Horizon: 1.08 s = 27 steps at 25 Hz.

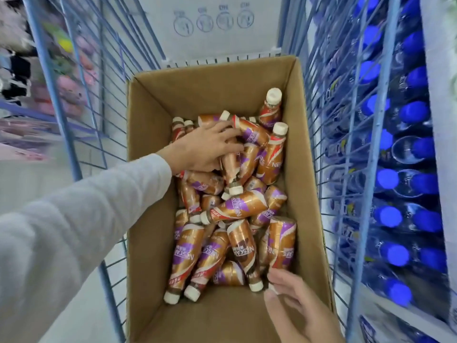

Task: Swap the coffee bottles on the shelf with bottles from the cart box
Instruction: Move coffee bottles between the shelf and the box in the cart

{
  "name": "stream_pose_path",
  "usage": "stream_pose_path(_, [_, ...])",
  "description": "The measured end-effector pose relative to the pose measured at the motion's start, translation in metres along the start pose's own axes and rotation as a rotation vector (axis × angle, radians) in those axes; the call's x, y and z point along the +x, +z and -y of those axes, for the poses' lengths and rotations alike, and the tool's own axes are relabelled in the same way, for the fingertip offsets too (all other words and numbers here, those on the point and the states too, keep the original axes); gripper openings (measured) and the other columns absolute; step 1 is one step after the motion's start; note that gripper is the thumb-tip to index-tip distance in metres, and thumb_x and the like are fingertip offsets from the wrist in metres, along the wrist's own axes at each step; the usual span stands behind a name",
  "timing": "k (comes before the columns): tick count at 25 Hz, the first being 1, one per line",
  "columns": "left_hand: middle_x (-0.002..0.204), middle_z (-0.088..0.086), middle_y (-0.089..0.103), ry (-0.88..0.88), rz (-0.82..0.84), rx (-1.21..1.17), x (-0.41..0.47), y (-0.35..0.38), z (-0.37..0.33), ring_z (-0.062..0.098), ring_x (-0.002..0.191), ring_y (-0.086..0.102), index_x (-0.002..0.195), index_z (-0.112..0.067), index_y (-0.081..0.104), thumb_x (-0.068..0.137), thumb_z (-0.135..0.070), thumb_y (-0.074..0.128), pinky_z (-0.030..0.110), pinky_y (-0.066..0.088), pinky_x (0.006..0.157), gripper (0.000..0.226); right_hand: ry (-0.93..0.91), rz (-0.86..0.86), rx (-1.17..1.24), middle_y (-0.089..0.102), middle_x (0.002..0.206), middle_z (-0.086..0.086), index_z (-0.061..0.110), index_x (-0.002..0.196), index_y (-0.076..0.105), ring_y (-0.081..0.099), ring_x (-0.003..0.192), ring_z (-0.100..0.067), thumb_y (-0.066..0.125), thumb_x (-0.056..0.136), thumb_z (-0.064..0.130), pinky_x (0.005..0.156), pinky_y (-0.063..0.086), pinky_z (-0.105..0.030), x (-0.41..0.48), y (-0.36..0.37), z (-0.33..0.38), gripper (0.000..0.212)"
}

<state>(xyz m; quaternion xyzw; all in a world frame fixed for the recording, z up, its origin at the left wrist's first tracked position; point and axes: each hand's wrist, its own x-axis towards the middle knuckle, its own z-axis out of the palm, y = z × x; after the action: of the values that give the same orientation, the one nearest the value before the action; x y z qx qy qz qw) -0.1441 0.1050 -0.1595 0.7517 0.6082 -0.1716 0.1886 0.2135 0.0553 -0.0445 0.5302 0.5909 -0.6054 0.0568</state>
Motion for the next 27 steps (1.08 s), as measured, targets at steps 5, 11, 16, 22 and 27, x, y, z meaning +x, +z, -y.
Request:
stream_pose_path(5, [0.138, 0.002, 0.058, -0.430, -0.310, -0.820, -0.073, -0.037, -0.040, 0.022, 0.128, 0.053, 0.143, -0.023, 0.053, 0.075, -0.060, 0.076, 0.043, 0.046, 0.105, 0.080, 0.100, -0.002, -0.055, 0.064, 0.114, 0.033, 0.049, 0.107, 0.062, 0.059, 0.110, 0.008, 0.066, 0.091, 0.039, 0.101, 0.046, -0.026, -0.011, 0.010, 0.012, 0.019])
stream_pose_path(11, [0.115, 0.001, 0.075, -0.807, -0.643, -1.911, -0.163, -0.067, -0.143, 0.020, 0.106, 0.072, 0.126, -0.019, 0.067, 0.090, -0.032, 0.070, 0.031, 0.058, 0.085, 0.038, -0.071, 0.191, -0.506, 0.052, 0.138, 0.018, 0.039, 0.136, 0.050, 0.046, 0.129, -0.003, 0.056, 0.100, 0.024, 0.111, 0.039, -0.026, 0.036, 0.030, 0.031, 0.040])
stream_pose_path(16, [0.112, 0.007, 0.076, -1.077, -0.641, -2.086, -0.182, -0.032, -0.195, 0.028, 0.108, 0.071, 0.118, -0.020, 0.073, 0.083, -0.033, 0.074, 0.045, 0.055, 0.094, 0.037, -0.579, 0.635, -1.150, 0.045, 0.151, -0.001, 0.018, 0.148, 0.045, 0.035, 0.140, -0.022, 0.062, 0.089, 0.008, 0.112, 0.037, -0.041, 0.128, 0.063, 0.035, 0.062])
stream_pose_path(22, [0.110, 0.000, 0.077, -1.243, -0.690, -2.201, -0.205, -0.012, -0.238, 0.019, 0.104, 0.073, 0.110, -0.030, 0.077, 0.068, -0.053, 0.079, 0.044, 0.050, 0.094, 0.048, -0.955, 1.009, -1.717, 0.034, 0.158, 0.002, 0.024, 0.144, 0.050, 0.026, 0.141, -0.026, 0.064, 0.090, 0.013, 0.113, 0.032, -0.039, 0.171, 0.070, 0.039, 0.056])
stream_pose_path(27, [0.112, 0.002, 0.077, -1.355, -0.820, -2.286, -0.207, -0.004, -0.263, 0.019, 0.105, 0.073, 0.110, -0.028, 0.077, 0.058, -0.061, 0.083, 0.042, 0.050, 0.091, 0.062, -1.067, 1.114, -1.871, 0.020, 0.164, -0.006, 0.029, 0.152, 0.033, 0.016, 0.150, -0.026, 0.063, 0.091, 0.012, 0.119, 0.015, -0.039, 0.179, 0.076, 0.045, 0.070])
